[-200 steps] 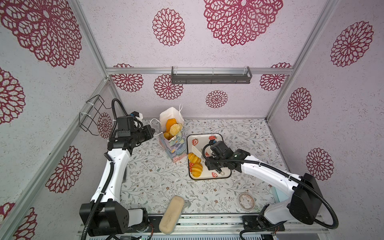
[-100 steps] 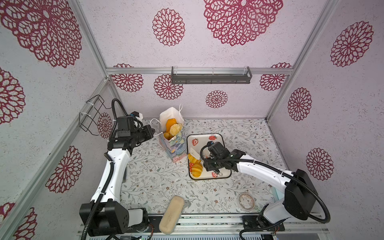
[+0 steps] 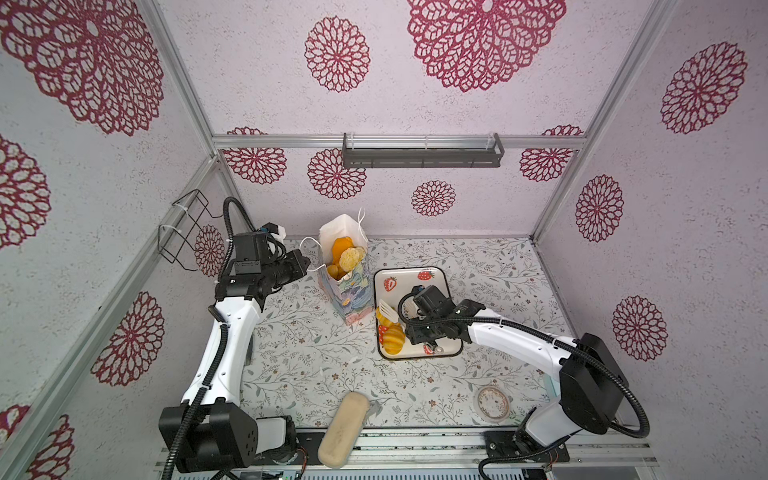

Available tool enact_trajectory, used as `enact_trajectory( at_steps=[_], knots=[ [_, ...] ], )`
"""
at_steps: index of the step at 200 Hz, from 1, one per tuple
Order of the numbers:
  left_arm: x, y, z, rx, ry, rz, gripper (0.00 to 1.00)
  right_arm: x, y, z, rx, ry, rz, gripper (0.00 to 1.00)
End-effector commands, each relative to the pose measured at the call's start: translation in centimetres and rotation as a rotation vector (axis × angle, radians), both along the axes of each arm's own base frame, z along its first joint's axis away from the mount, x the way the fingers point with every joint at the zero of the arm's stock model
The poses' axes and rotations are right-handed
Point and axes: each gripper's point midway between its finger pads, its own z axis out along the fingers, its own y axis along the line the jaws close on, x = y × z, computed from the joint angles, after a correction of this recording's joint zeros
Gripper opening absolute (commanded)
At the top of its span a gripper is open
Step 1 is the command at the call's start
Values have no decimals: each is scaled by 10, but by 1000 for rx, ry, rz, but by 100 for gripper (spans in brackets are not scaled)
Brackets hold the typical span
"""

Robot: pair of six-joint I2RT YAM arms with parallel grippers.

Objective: Place the fake bread into the paper bag
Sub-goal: 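Lower the tongs around the farther yellow striped croissant and close them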

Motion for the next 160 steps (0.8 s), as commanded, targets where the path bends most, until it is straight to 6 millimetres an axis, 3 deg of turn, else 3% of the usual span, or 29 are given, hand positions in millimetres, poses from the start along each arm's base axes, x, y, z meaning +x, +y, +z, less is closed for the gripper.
enact_trajectory(
  at_steps=[1, 160],
  knots=[
    [1, 1, 1, 9, -11, 5, 0, 3, 8, 8, 28, -22, 23, 61],
    [0, 3, 1, 8, -10, 10, 0, -1, 22, -7, -10, 3, 84, 60]
  ],
)
